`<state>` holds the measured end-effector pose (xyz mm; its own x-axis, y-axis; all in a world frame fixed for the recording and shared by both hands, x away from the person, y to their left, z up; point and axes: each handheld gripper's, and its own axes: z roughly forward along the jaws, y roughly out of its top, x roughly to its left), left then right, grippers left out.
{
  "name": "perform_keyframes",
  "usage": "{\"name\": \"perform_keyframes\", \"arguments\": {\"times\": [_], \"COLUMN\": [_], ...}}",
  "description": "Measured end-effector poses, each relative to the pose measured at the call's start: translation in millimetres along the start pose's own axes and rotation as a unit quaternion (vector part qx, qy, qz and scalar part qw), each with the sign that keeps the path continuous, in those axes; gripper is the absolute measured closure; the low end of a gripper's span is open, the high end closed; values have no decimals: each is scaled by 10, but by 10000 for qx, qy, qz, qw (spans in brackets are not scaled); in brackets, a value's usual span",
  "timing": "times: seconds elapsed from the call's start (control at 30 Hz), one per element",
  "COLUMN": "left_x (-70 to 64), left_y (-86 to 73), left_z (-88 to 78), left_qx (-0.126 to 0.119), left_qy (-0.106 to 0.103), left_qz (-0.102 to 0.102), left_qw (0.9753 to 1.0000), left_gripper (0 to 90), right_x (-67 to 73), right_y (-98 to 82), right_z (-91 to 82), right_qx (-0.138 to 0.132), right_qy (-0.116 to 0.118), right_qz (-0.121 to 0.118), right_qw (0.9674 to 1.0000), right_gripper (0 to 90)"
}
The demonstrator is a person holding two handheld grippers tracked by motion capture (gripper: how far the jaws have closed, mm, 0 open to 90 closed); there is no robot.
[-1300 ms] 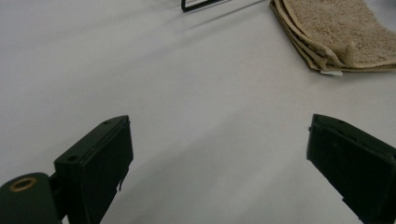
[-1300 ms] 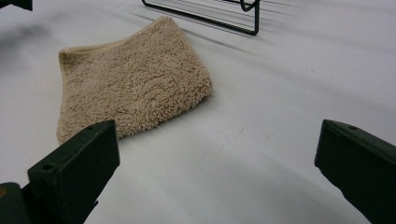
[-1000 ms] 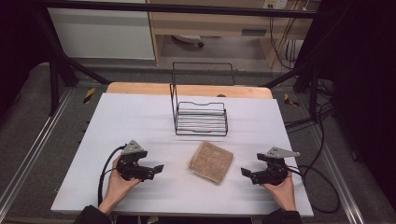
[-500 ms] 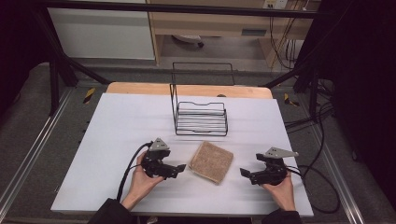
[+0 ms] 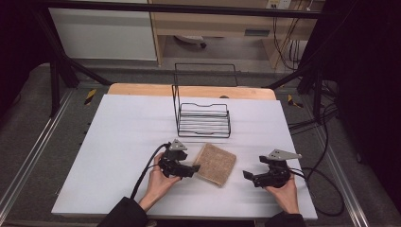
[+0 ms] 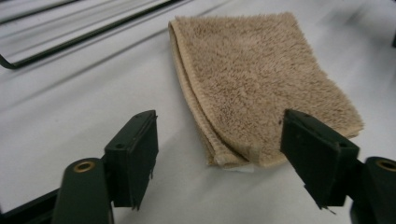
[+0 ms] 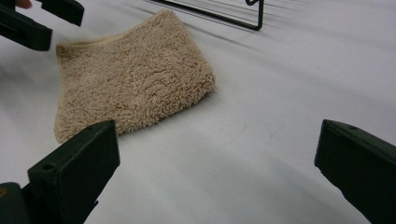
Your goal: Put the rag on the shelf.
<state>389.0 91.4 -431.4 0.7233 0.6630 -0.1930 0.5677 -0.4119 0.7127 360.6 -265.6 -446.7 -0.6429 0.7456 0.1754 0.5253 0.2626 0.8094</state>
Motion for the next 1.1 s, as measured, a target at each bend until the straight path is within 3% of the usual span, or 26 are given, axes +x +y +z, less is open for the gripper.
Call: {"name": "perform_keyframes", "arguments": {"times": [0.2,0.33,0.63,0.83,1.1], "left_x": [-64,-86,14,-6,-47], "left_y": [-8,-14,-41,-45,-32], "left_z": [165,223,208,214,210], "left_qx": [122,170,213,206,262], "left_qy": [-119,23,-138,-70,-12], "left_qz": [-32,-62,-405,-400,-339], "left_qw": [9998,9998,9989,9990,9991], "left_gripper": [392,493,618,655,794], "right_x": [1,-1,6,10,34], "right_y": [1,0,0,5,21], "right_z": [5,-2,2,20,61], "right_qx": [29,6,42,39,105], "right_qy": [10,11,32,33,71], "right_qz": [3,0,28,28,61], "right_qw": [10000,10000,10000,10000,9999], "right_gripper": [6,6,9,14,31]}}
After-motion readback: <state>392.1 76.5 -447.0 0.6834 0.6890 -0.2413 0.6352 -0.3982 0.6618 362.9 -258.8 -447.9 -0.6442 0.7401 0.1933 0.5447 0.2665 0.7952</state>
